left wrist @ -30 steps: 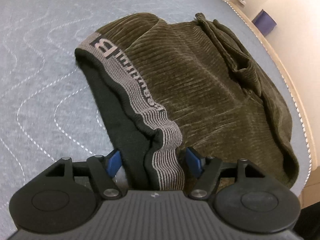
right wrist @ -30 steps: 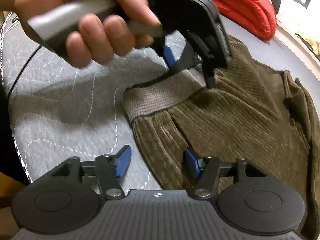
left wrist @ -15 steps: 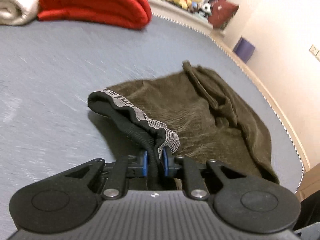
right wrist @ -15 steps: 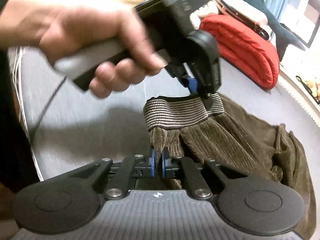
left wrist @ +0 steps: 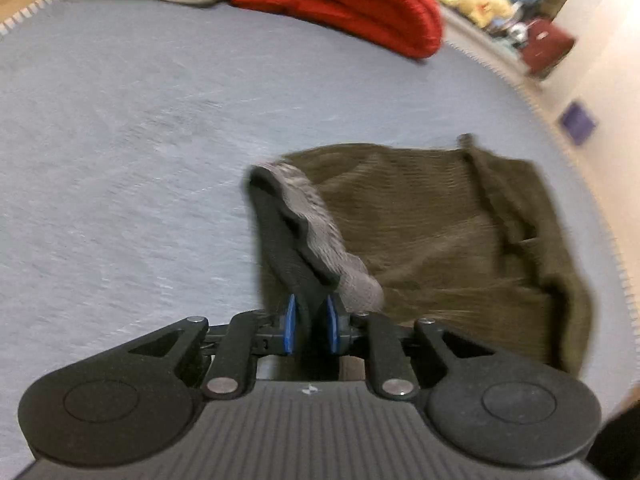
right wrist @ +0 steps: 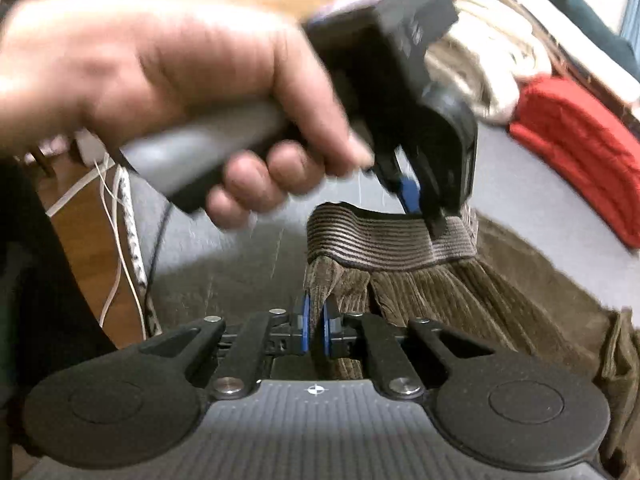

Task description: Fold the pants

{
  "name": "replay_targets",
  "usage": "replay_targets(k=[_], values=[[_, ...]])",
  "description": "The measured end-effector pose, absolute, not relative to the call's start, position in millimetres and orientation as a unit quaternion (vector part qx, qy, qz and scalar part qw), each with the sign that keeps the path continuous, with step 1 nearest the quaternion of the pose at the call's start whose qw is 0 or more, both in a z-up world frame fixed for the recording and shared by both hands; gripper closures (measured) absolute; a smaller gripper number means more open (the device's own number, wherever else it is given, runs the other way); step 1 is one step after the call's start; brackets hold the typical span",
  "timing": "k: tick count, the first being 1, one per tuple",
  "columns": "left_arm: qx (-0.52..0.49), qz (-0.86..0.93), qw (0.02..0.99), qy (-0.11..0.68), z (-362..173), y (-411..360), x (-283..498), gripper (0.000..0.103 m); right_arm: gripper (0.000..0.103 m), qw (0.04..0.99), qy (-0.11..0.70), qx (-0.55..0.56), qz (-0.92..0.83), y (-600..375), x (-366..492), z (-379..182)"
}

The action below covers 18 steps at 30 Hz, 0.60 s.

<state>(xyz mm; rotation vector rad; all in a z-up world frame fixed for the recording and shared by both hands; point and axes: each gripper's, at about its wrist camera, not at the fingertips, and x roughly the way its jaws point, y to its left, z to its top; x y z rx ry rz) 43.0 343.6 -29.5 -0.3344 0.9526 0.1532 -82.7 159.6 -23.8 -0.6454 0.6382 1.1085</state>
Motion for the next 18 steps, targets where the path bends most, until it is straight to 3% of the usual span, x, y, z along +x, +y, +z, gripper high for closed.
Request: replay_targets(k=[3, 7, 11, 18], values=[[-0.129, 0.108, 0.880, 0.444, -22.4, 341.3, 49.9, 0.067, 0.093, 0.745, 0.343, -0.288, 0.494, 153.6, -68.9, -31.4], [-0.156, 0.095, 0.891, 0.417, -9.5, 334.5, 52.1, 0.067, 0.073, 0.767, 0.358, -0.235, 0.478, 103.7, -50.4, -11.2], [-0.159, 0.087, 0.897, 0.404, -2.9, 315.3, 58.2, 0.067, 0.062, 0.810, 0.342, -0.213, 0.426, 40.0, -9.9, 10.7], [-0.163, 0.088, 0.901, 0.392, 18.1, 272.8, 48.6, 0.071, 0.060, 0.868, 0.355, -0.194, 0.289, -67.6, 62.3, 26.7]])
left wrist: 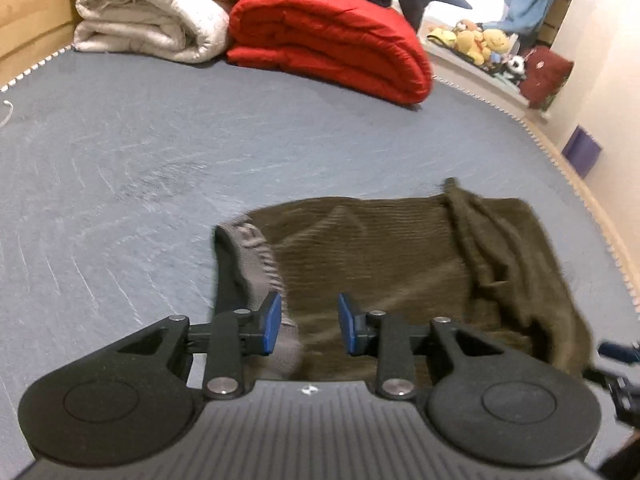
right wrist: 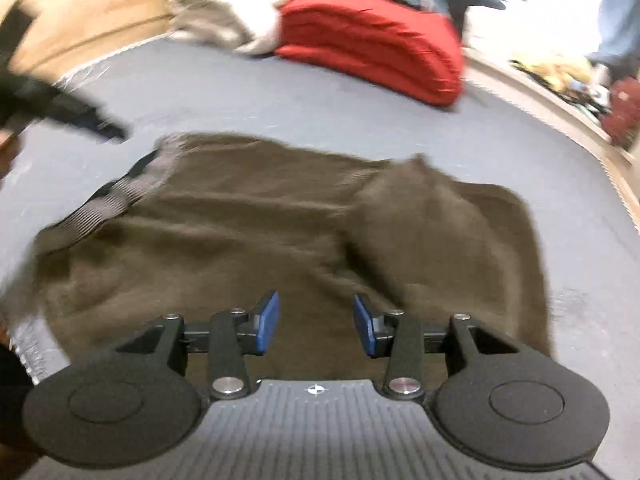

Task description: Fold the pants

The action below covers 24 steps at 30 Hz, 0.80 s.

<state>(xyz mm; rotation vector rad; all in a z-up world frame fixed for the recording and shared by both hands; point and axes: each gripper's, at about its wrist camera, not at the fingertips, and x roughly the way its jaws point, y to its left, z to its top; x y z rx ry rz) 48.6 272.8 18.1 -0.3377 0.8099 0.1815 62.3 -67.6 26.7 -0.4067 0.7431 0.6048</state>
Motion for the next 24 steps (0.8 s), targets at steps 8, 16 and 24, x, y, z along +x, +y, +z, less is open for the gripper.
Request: replay_targets(k=[8, 16, 24], values=[[-0.156, 0.031, 0.914, 0.374, 58.4, 187.8, 6.6, 0.071, 0.050, 0.893, 0.303, -0.204, 0.262, -130.0, 94.4, 37.3], [-0.090, 0.009, 0.875, 0.476, -25.7, 117.2, 31.0, 0.072, 0.046, 0.890, 0.379, -0.114, 0.225, -125.4, 122.3, -18.6], [-0.086, 0.025, 0.863, 0.497, -43.0, 122.3, 45.2, 0.070, 0.040, 0.858, 0.453, -0.090, 0.224, -106.6, 140.4, -57.9]])
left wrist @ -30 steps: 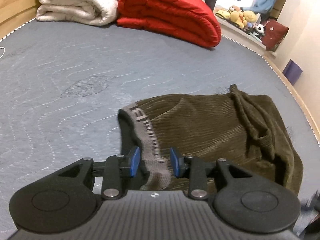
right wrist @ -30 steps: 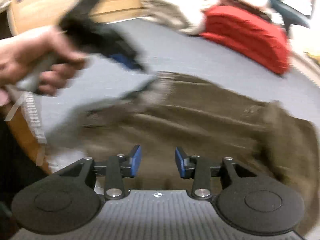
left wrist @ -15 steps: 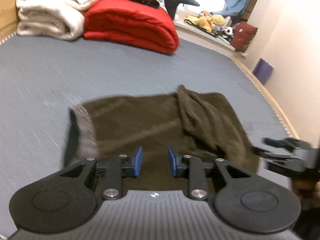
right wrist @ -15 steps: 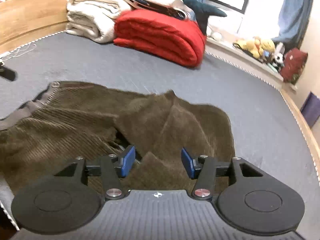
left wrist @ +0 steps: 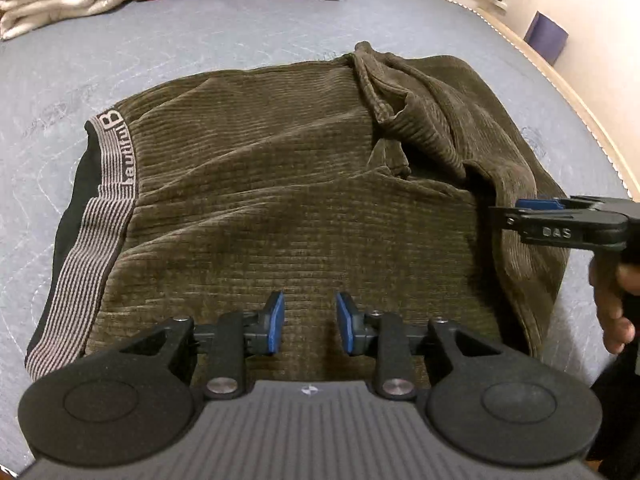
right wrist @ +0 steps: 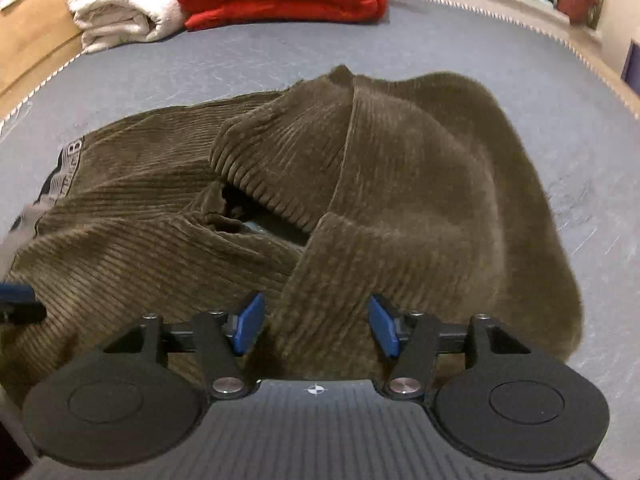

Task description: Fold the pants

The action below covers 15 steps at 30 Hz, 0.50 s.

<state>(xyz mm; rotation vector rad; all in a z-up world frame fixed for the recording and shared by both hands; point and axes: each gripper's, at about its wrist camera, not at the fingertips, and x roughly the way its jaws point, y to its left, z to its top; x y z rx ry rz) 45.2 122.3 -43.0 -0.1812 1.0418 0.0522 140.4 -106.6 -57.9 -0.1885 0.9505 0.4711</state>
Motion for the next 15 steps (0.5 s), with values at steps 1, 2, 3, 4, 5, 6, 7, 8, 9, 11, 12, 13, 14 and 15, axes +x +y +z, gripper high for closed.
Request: replay_targets(k=[1, 2, 3, 4, 5, 6, 7, 8, 9, 11, 12, 13, 14, 15], values=[[-0.079, 0.024, 0.864, 0.496, -42.8, 122.2, 45.8, 0.070, 0.040, 0.859, 0.452, -0.092, 0.220, -104.2, 142.3, -59.8], [-0.072, 0.024, 0.865, 0.497, -43.7, 120.1, 46.1, 0.068, 0.040, 0.861, 0.451, -0.097, 0.216, -101.7, 143.4, -62.1], [-0.066, 0.026, 0.864, 0.498, -45.0, 118.6, 46.2, 0.067, 0.040, 0.863, 0.448, -0.101, 0.210, -99.4, 143.9, -64.5], [-0.063, 0.026, 0.864, 0.500, -45.3, 117.4, 45.8, 0.067, 0.040, 0.865, 0.446, -0.101, 0.207, -99.4, 144.7, -64.0], [-0.060, 0.026, 0.863, 0.501, -46.1, 115.3, 45.0, 0.067, 0.040, 0.867, 0.444, -0.100, 0.203, -98.6, 145.2, -65.0], [-0.057, 0.024, 0.863, 0.501, -46.2, 113.2, 44.0, 0.067, 0.040, 0.868, 0.443, -0.100, 0.201, -100.2, 145.4, -62.6], [-0.054, 0.022, 0.864, 0.500, -45.6, 111.8, 43.4, 0.066, 0.040, 0.868, 0.442, -0.102, 0.200, -101.1, 145.3, -62.0], [-0.049, 0.021, 0.865, 0.499, -45.6, 110.4, 42.5, 0.065, 0.041, 0.869, 0.440, -0.107, 0.201, -100.8, 144.8, -62.2], [-0.044, 0.021, 0.866, 0.497, -45.7, 108.5, 41.8, 0.064, 0.046, 0.869, 0.438, -0.113, 0.203, -100.9, 143.9, -62.5], [-0.038, 0.024, 0.867, 0.496, -45.7, 107.0, 40.2, 0.063, 0.092, 0.864, 0.436, -0.135, 0.214, -101.6, 141.6, -63.9], [-0.038, 0.026, 0.867, 0.496, -45.3, 107.1, 39.6, 0.063, 0.093, 0.862, 0.436, -0.145, 0.213, -102.2, 140.8, -64.7], [-0.040, 0.027, 0.867, 0.496, -44.9, 107.5, 39.3, 0.063, 0.093, 0.864, 0.432, -0.151, 0.209, -105.4, 139.0, -63.0], [-0.042, 0.028, 0.867, 0.495, -44.8, 108.3, 39.7, 0.063, 0.094, 0.866, 0.428, -0.154, 0.208, -110.1, 137.1, -59.2], [-0.043, 0.031, 0.867, 0.495, -44.4, 109.2, 39.9, 0.063, 0.094, 0.869, 0.421, -0.156, 0.209, -116.6, 134.4, -53.1]])
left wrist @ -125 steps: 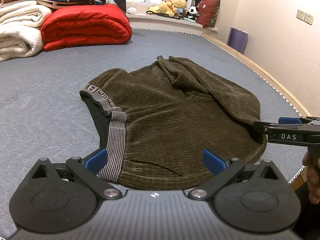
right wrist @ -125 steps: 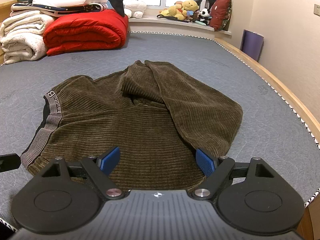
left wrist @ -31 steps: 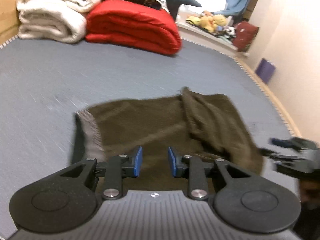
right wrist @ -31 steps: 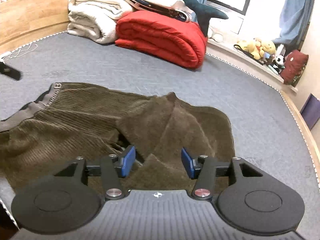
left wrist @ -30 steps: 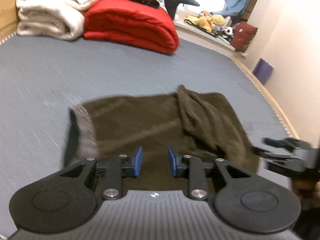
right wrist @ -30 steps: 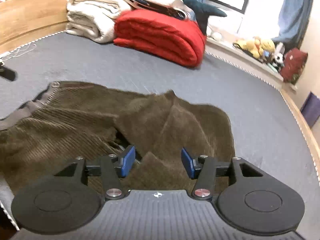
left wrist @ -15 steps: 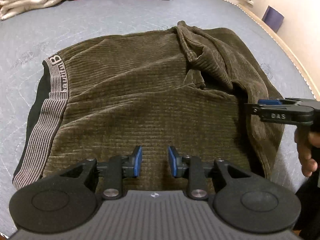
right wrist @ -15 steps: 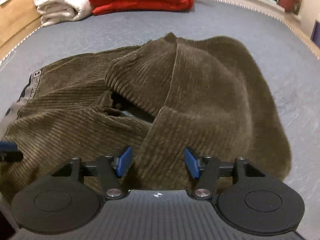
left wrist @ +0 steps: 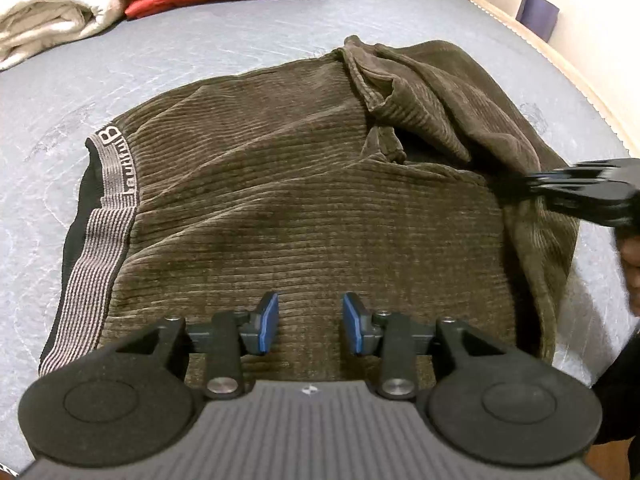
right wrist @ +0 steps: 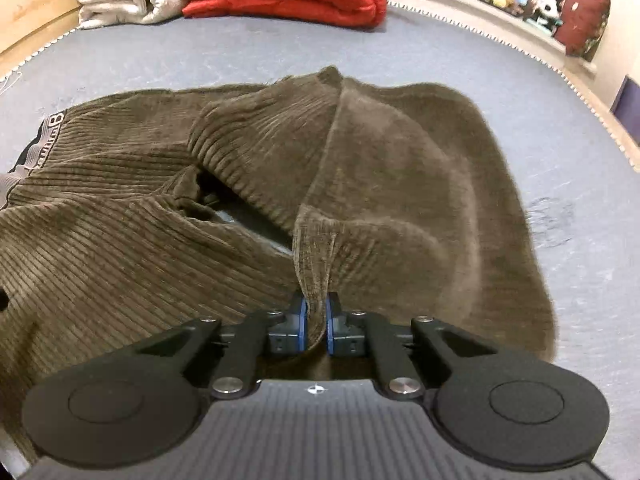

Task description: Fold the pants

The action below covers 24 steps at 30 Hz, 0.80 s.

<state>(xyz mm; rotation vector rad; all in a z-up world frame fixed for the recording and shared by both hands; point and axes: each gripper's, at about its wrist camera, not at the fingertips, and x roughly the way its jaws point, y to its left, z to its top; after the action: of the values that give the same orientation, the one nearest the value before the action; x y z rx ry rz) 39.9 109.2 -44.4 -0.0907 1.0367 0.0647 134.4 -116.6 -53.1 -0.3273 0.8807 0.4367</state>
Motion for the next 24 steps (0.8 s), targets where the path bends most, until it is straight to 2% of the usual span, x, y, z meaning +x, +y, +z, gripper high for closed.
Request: replay_targets(k=[4, 7, 14, 19, 20, 24], values=[[-0.062, 0.029, 0.867, 0.494, -40.6, 109.6, 42.8, 0.063, 0.095, 0.881, 0.397, -0.154, 0.205, -158.1, 119.3, -20.1], [-0.063, 0.017, 0.867, 0.494, -39.0, 100.1, 45.7, 0.063, 0.095, 0.885, 0.411, -0.124, 0.183, -215.8, 103.8, -8.4], [-0.063, -0.022, 0.841, 0.536, -54.1, 70.8, 50.3, 0.063, 0.095, 0.832, 0.515, -0.092, 0.182, -301.1, 64.9, -59.0], [-0.057, -0.035, 0.822, 0.566, -68.7, 61.7, 50.1, 0.063, 0.087, 0.858, 0.472, -0.052, 0.193, -319.7, 60.6, -37.1], [-0.050, -0.034, 0.821, 0.567, -70.8, 60.3, 49.7, 0.063, 0.082, 0.870, 0.456, -0.037, 0.183, -323.7, 63.0, -28.5], [-0.043, -0.027, 0.817, 0.574, -77.3, 59.9, 50.4, 0.063, 0.077, 0.908, 0.385, -0.028, 0.165, -320.9, 74.6, -2.3]])
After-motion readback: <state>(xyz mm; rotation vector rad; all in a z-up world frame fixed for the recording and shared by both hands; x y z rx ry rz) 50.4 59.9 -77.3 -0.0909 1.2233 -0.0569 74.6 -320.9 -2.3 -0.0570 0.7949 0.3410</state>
